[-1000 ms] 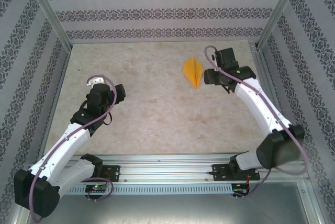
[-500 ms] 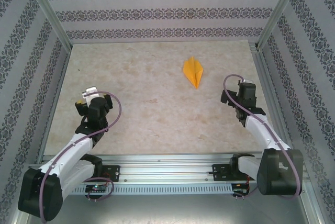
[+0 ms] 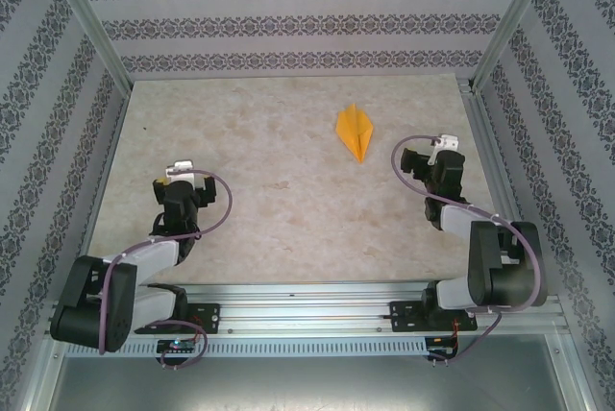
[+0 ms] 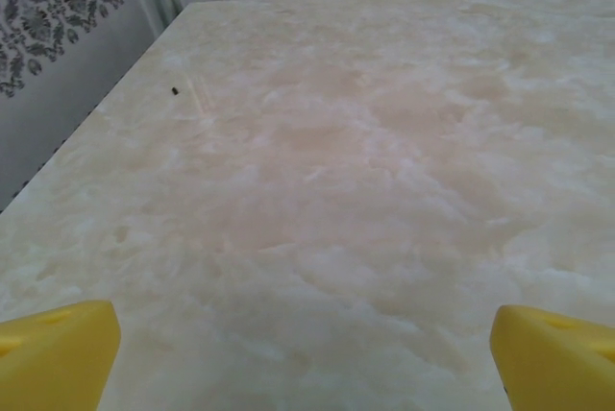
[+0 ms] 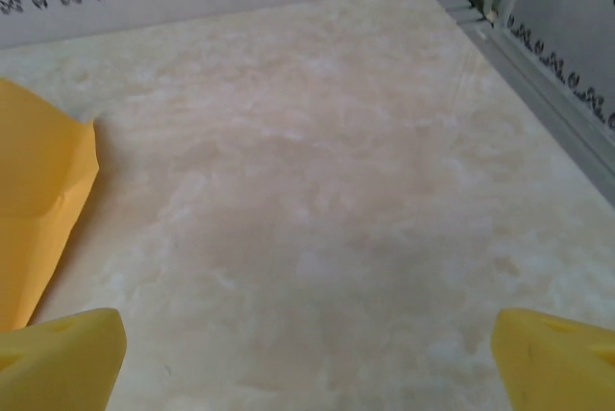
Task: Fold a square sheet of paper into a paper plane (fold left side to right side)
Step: Reset both arms
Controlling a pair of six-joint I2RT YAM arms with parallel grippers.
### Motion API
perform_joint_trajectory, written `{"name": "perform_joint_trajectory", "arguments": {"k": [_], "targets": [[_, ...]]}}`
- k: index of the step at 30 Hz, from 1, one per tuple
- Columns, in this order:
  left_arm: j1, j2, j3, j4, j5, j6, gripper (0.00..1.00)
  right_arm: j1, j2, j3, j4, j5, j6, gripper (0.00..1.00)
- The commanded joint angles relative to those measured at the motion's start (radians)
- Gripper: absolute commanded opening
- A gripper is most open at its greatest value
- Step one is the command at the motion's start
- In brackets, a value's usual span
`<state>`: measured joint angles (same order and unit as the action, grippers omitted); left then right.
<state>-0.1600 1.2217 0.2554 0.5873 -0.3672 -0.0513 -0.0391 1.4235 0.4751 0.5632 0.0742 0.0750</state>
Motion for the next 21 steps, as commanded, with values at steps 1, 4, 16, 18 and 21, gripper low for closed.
{"name": "perform_joint_trajectory", "arguments": {"k": [1, 4, 16, 18, 21], "targets": [[0.028, 0.090, 0.035, 0.230, 0.111, 0.053, 1.00, 0.021, 0.070, -0.057, 0.289, 0.006, -0.059, 0.98], [0.039, 0.211, 0.054, 0.332, 0.154, 0.077, 1.00, 0.022, 0.114, -0.126, 0.454, 0.008, -0.064, 0.98], [0.083, 0.339, 0.149, 0.262, 0.254, 0.066, 1.00, 0.025, 0.108, -0.116, 0.426, 0.041, -0.055, 0.98], [0.083, 0.339, 0.149, 0.264, 0.254, 0.066, 1.00, 0.026, 0.108, -0.118, 0.426, 0.039, -0.059, 0.98], [0.083, 0.339, 0.152, 0.258, 0.261, 0.070, 1.00, 0.034, 0.110, -0.115, 0.425, 0.038, -0.068, 0.98]]}}
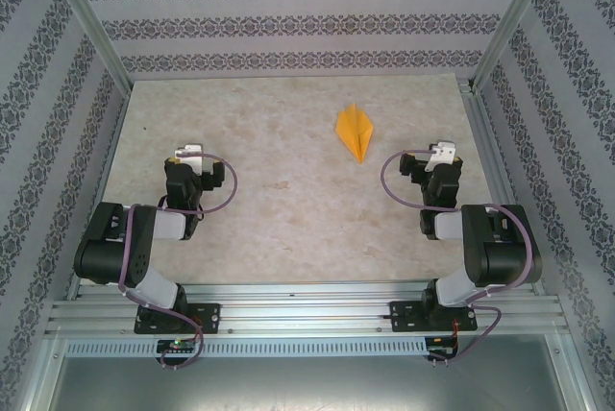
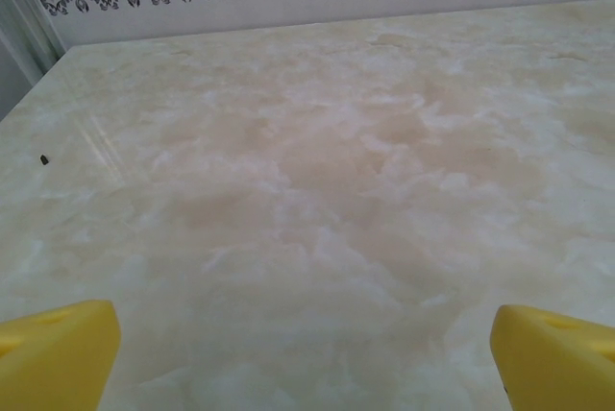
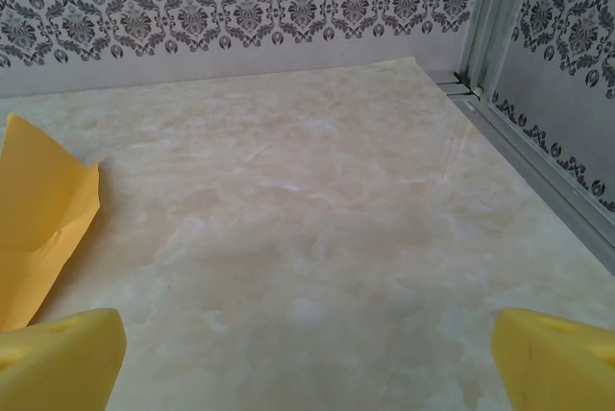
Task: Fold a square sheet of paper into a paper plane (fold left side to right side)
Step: Reset both arms
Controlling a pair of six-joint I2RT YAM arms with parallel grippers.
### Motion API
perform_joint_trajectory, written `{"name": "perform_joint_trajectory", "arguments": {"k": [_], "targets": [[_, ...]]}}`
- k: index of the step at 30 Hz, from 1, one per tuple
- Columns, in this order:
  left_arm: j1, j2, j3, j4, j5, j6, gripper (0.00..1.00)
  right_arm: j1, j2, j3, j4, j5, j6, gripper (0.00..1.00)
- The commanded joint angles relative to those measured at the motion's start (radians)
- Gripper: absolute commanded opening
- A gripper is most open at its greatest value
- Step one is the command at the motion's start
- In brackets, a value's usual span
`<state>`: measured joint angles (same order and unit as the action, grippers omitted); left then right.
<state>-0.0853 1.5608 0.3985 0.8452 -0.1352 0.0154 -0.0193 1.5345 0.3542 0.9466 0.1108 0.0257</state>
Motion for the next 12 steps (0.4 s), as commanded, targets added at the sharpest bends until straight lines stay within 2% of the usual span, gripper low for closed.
{"name": "perform_joint_trajectory", "arguments": {"k": [1, 12], "targets": [[0.010, 0.000, 0.010, -0.003, 0.038, 0.007, 1.00, 0.015, -0.002, 0.008, 0.038, -0.003, -0.018, 0.98], [0.009, 0.000, 0.010, -0.005, 0.040, 0.008, 1.00, 0.014, -0.002, 0.008, 0.037, -0.006, -0.021, 0.98]]}}
